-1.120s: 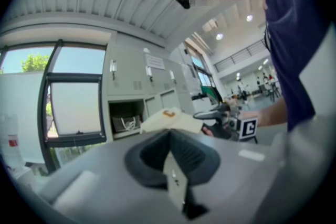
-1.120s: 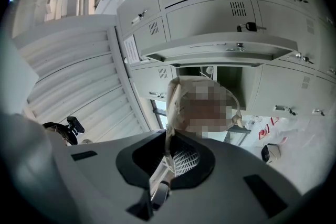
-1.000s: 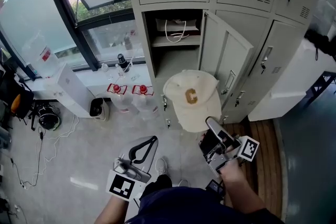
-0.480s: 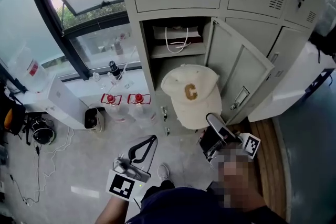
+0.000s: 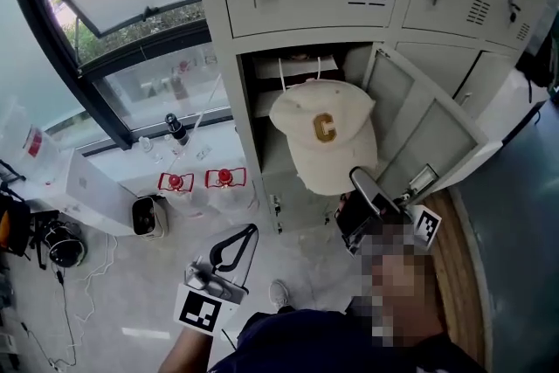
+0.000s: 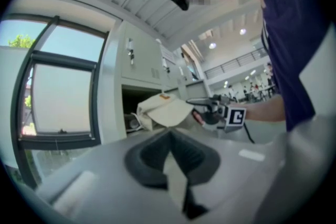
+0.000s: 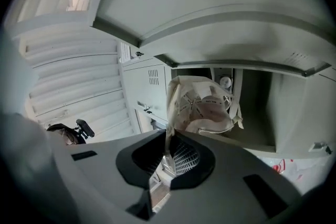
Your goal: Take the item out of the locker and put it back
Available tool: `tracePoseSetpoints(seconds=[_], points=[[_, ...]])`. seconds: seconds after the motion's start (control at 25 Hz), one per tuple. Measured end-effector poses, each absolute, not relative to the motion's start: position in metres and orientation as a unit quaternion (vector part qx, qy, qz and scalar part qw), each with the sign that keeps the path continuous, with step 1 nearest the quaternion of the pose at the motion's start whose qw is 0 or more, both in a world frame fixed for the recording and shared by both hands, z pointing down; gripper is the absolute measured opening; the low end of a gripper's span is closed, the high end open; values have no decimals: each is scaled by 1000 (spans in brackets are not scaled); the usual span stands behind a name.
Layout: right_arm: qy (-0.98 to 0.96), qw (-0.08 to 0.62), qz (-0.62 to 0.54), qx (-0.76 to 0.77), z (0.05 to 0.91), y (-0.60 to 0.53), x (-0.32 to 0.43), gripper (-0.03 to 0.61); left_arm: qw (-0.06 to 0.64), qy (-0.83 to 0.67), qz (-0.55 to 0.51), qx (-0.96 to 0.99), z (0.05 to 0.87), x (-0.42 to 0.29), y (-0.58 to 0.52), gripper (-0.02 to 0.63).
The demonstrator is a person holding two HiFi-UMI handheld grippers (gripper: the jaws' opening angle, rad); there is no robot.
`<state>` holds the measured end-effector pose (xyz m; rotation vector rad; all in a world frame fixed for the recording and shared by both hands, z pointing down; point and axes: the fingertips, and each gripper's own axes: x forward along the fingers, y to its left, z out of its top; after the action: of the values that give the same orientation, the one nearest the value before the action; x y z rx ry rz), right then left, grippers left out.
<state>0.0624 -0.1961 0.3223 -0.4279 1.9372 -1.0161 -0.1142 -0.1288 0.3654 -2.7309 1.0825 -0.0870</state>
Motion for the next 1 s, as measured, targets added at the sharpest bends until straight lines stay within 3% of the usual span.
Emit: tracePoseSetpoints(seconds=[1.0], points=[[766,493,-383,-154,276,-317,40,20,82,362,-47,-927,381,-155,-174,3]])
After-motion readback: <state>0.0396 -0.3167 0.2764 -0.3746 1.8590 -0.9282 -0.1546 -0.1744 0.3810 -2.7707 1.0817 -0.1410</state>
